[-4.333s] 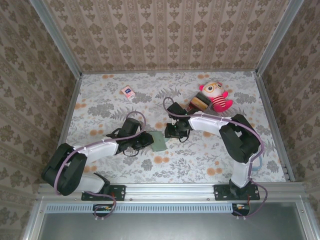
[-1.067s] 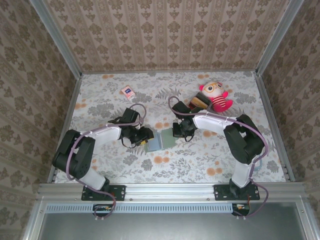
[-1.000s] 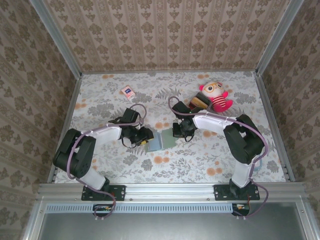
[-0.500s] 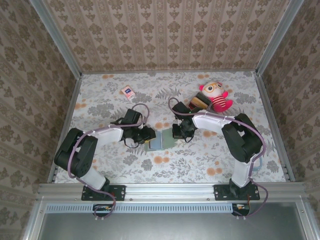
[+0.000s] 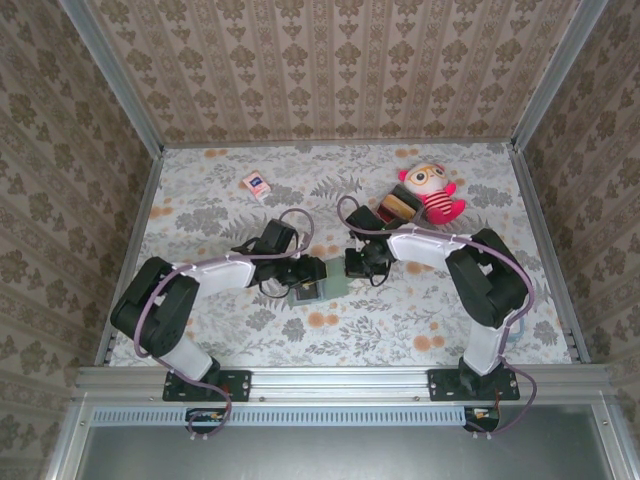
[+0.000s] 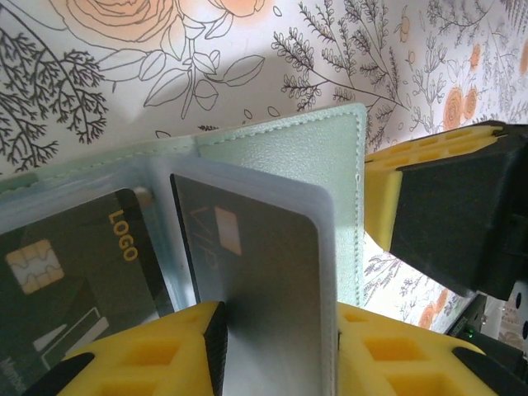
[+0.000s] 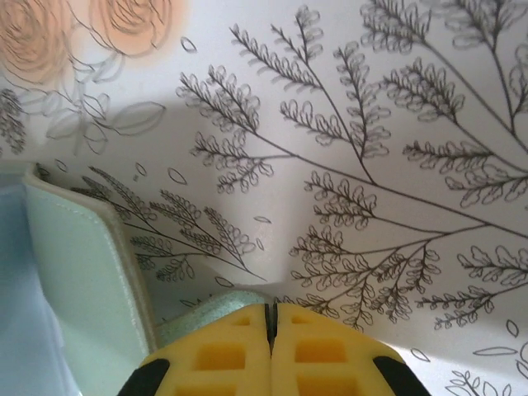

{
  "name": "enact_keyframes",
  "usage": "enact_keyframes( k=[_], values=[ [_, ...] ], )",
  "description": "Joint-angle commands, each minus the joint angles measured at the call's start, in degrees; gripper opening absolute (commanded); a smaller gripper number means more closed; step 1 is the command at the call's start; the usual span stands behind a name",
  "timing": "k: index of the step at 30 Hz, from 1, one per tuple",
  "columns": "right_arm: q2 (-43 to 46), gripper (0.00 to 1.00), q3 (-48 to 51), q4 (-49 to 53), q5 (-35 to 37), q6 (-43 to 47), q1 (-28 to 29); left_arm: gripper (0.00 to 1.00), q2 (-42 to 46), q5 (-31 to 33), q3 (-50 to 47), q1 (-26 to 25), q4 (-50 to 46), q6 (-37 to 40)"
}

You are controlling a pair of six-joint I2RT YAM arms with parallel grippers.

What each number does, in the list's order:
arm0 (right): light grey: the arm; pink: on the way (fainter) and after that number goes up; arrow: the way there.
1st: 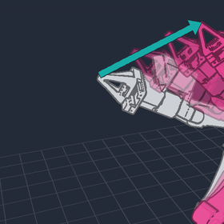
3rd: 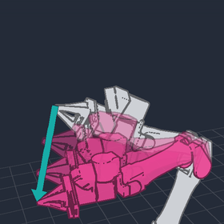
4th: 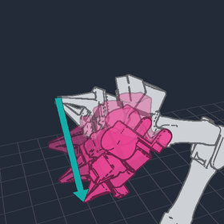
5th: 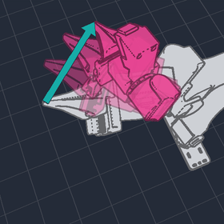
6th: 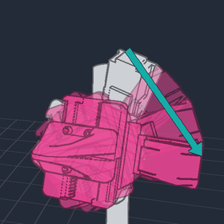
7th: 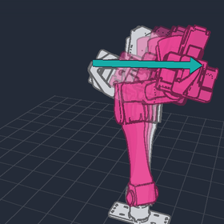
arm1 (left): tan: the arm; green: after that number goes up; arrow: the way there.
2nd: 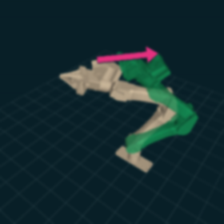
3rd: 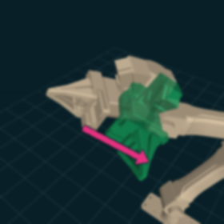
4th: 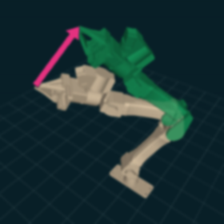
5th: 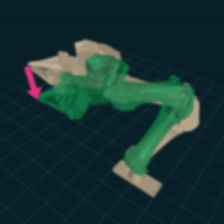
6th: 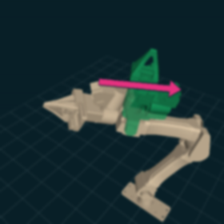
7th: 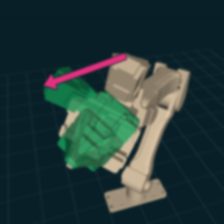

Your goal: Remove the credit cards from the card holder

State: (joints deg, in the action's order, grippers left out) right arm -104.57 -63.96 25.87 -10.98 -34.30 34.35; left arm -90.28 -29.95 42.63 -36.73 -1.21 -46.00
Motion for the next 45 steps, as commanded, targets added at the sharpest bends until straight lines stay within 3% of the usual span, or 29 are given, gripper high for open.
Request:
enact_keyframes(
  k=[1,6,10,21,27,31,37,45],
  values=[
    [2.68,0.06,0.95,-2.21,-0.53,-0.79,-0.5,0.37,2.4,1.13,0.04,-0.36,-0.41,0.87],
    [4.43,0.15,1.59,-2.4,-0.74,-1.14,-1.2,0.37,3.44,1.66,-0.53,-0.51,-0.46,0.38],
    [7.69,0.31,3.02,-2.11,-0.35,-0.94,-1.78,0.4,3.71,2.68,0.17,-1.14,-1.11,0.73],
    [17.77,0.53,7.27,-1.11,4.59,-1.38,-4.37,0.48,1.4,2.01,3.01,-1.79,-0.91,0.73],
    [19.01,0.52,8.42,-3.5,1.48,-0.91,-4.38,0.52,-0.35,2.74,3.79,-2.01,-0.72,0.04],
    [16.72,0.41,6.97,-4.02,-2.66,0.44,-2.93,0.51,1.13,9.04,3.6,-1.54,-3.96,-1.33],
    [11.83,0.21,3.24,-4.17,-1.85,0.57,1.19,0.37,1.11,11.5,-0.02,-0.52,-0.97,-5.49],
    [3.01,0.15,-1.94,-2.23,-2.98,1.62,3.65,0.24,-1.4,10.88,-1.59,-1.06,0.8,-7.3]
  ],
)
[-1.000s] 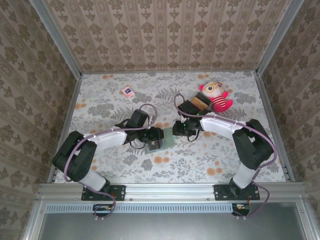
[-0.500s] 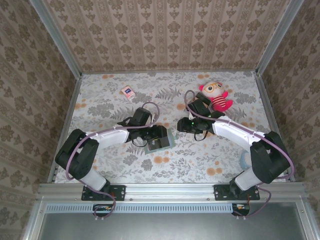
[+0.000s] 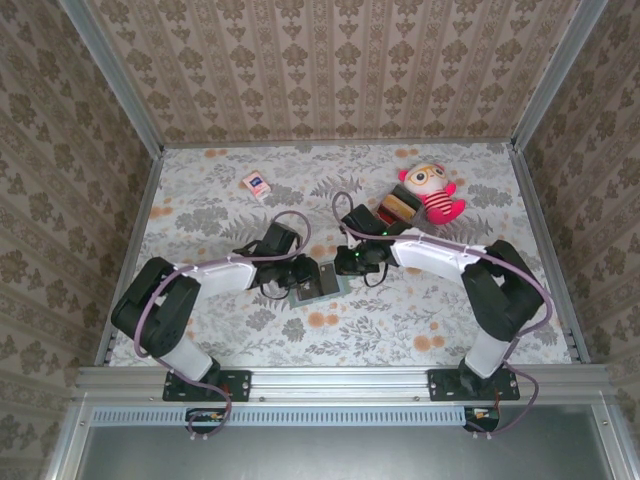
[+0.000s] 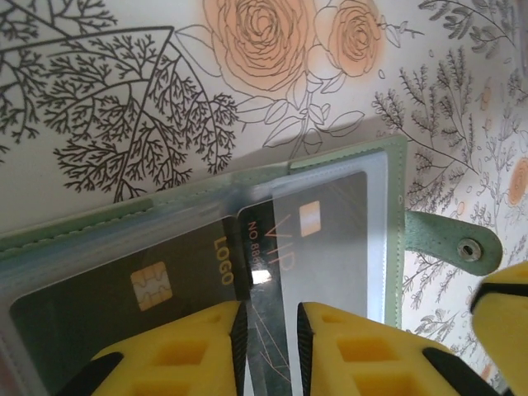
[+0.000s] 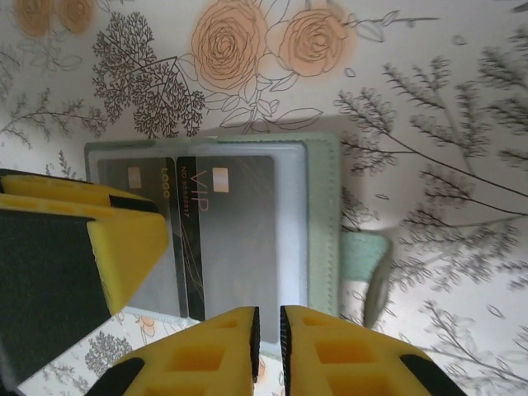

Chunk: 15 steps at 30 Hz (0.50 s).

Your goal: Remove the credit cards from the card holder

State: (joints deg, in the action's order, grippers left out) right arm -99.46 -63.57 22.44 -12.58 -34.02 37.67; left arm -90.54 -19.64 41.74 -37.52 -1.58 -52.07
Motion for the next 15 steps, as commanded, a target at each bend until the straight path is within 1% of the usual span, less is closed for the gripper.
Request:
enact_keyframes(
  k=[1,9,15],
  values=[
    [-2.89,0.15,-2.8,1.25,-1.94,1.63,0.47,0.23,-1.23,0.78,-0.78,-0.27,0.89,-1.15],
    [-8.46,0.16,-5.24,3.45,-2.55,2.36,0.55,0.24,-1.46,5.32,-0.3,-0.14,-4.95,1.53],
    [-11.3,0.16,-5.24,4.69,-1.42,2.38,0.6,0.25,-2.26,4.63,-0.65,0.21,-4.85,1.82]
  ],
)
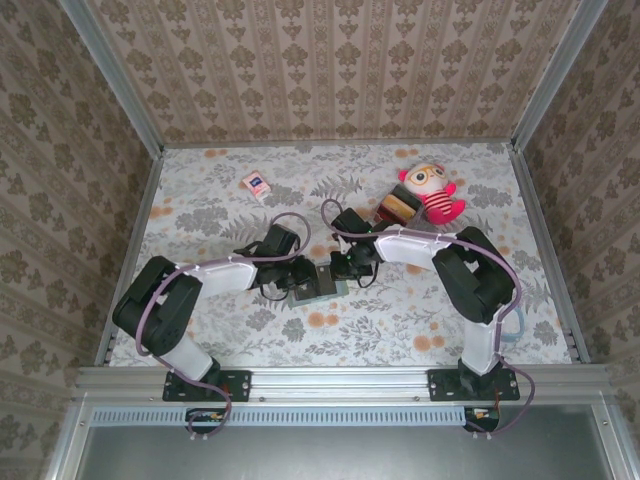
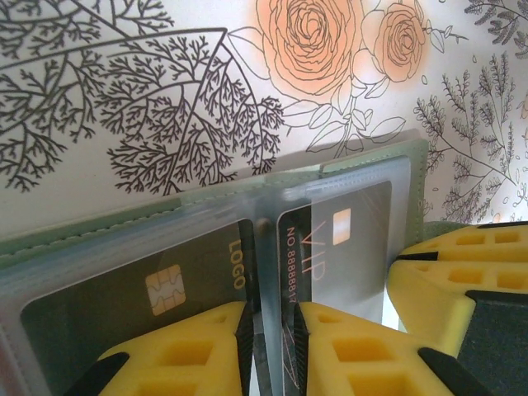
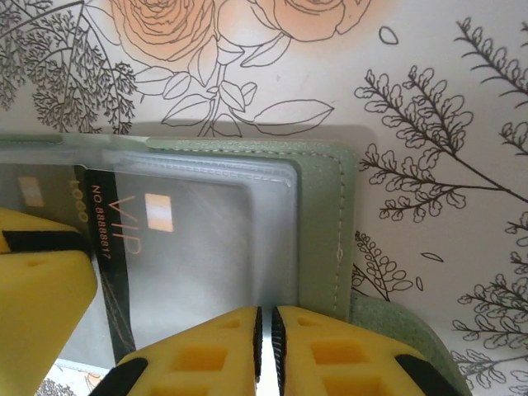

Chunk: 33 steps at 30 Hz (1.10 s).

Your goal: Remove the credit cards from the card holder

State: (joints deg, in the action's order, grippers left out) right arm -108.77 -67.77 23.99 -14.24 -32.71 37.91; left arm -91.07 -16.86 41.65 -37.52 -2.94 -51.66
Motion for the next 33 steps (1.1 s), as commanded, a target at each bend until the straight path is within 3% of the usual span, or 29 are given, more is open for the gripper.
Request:
enact_keyframes(
  k=[1,11,17,33],
  values=[
    [-2.35,0.16,-0.96,3.28,0.26,1.14,0.25,0.25,-1.87,1.22,-0.8,0.26,-2.86,1.23],
    [-3.28,0.16,-0.88,4.62,0.09,2.35,0.06,0.31,-1.94,-4.18,-0.57,0.79,1.88,0.07],
    [-3.54,0.16,-1.58,6.47,0.97,6.21,0.06,0.31,-1.67,-3.38,-1.51,1.26,-0.23,1.74],
    [-5.31,0.17,-2.15,9.26,-0.13,8.7,0.1,0.26,-2.54,-8.67,-2.27,1.66,6.3,1.48]
  ],
)
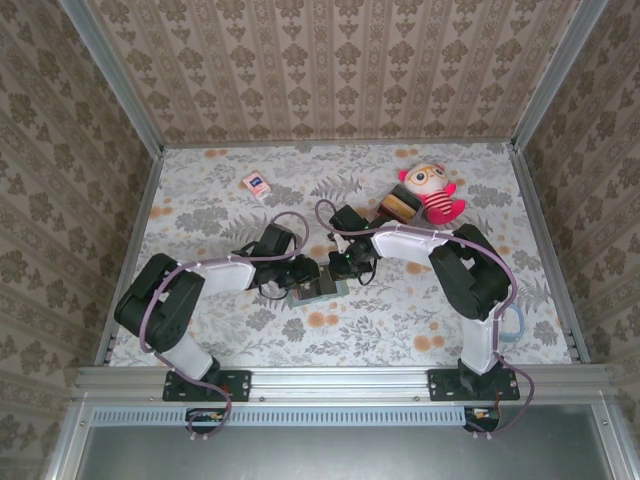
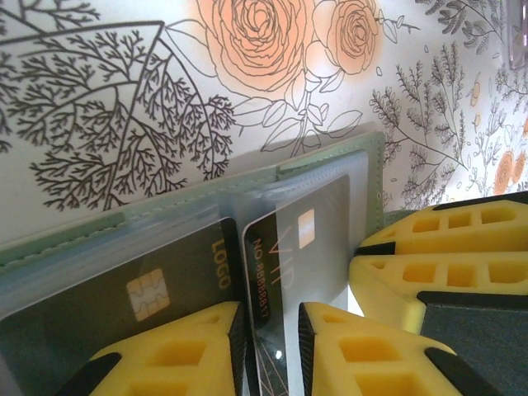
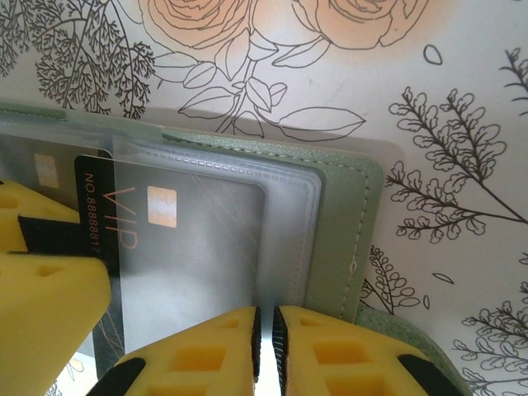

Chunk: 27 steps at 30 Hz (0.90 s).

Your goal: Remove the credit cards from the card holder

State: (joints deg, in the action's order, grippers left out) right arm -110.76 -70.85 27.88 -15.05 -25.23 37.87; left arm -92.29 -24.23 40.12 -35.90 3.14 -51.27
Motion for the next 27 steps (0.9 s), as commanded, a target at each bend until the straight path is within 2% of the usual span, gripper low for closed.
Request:
enact_keyframes(
  k=[1,10,15,21,27],
  values=[
    [-3.25,0.17,0.97,5.34,0.67,1.12,0.14,0.26,-1.31,-1.35,-0.77,0.1,0.31,1.08],
    [-3.46,0.18,1.04,5.43,0.9,0.97,0.11,0.21,-0.48,-1.51,-1.23,0.3,0.72,1.08],
    [-3.58,0.18,1.06,6.57,2.84,0.71,-0.05,0.16,2.63,-2.83,-2.48,0.79,0.08,3.59],
    [-3.43,0.18,1.72,6.0,3.33,0.15,-0.59,0.05,6.27,-2.4,-2.43,2.14,-4.7,7.36],
    [-2.48,0.18,2.21,5.52,3.98,-0.69,-0.87,0.02,10.01,-0.59,-2.3,3.59,-10.44,10.55]
  ],
)
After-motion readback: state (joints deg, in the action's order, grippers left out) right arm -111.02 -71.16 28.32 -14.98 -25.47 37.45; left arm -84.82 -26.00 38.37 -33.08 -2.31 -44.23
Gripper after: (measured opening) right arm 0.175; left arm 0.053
